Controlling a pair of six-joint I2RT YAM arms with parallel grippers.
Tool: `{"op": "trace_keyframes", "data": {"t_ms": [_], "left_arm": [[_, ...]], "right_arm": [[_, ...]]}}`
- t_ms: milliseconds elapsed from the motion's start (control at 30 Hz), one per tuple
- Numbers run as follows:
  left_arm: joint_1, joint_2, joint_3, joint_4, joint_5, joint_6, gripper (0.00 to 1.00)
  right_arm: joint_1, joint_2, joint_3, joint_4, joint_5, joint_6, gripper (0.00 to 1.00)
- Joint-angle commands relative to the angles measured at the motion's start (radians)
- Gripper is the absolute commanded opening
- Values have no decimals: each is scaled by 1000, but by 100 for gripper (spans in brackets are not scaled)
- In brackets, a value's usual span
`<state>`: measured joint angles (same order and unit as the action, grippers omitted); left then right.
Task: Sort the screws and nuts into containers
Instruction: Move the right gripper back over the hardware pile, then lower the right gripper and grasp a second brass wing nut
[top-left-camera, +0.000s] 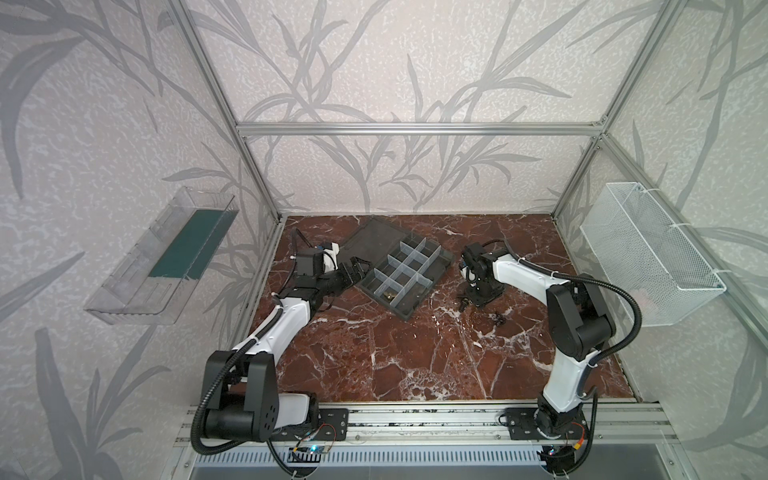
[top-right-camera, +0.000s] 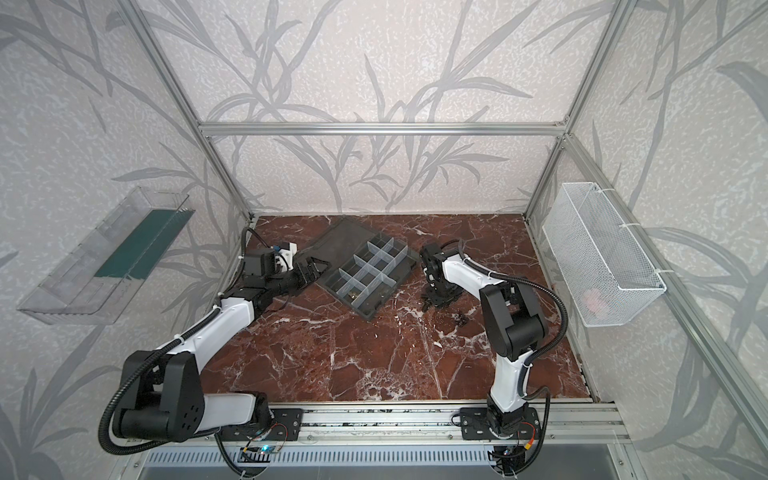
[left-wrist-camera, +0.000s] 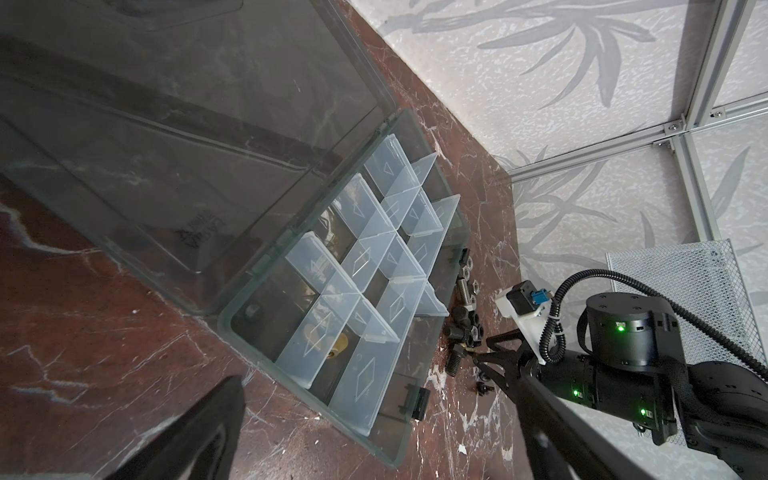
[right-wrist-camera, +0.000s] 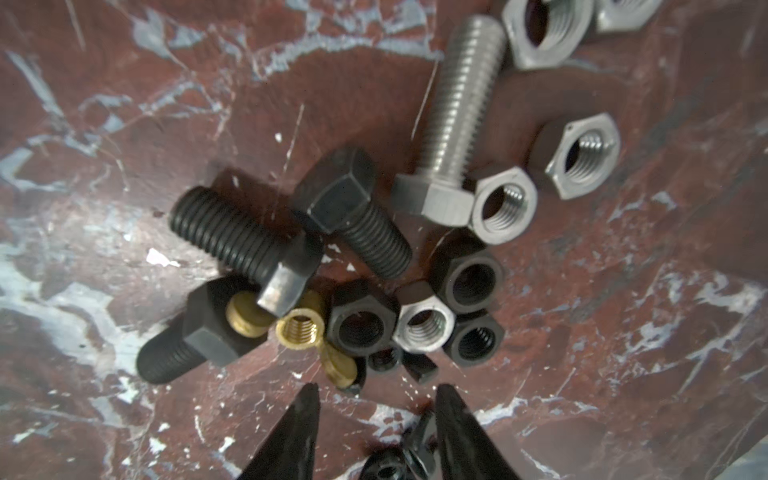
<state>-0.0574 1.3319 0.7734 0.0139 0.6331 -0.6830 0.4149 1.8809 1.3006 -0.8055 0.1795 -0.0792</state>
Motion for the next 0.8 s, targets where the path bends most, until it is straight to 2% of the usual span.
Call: {"op": "trace_keyframes", "data": {"t_ms": [0, 433, 767], "left_arm": [[-3, -9, 27, -11, -1, 0, 99], [-4, -17, 18, -11, -1, -4, 99], [-5, -20, 12, -5, 0, -1, 99]], "right_arm": [[19, 18, 5, 35, 19, -29, 47], [44, 88, 26, 39, -29, -60, 45], [44, 126, 26, 13, -77, -54, 32]]}}
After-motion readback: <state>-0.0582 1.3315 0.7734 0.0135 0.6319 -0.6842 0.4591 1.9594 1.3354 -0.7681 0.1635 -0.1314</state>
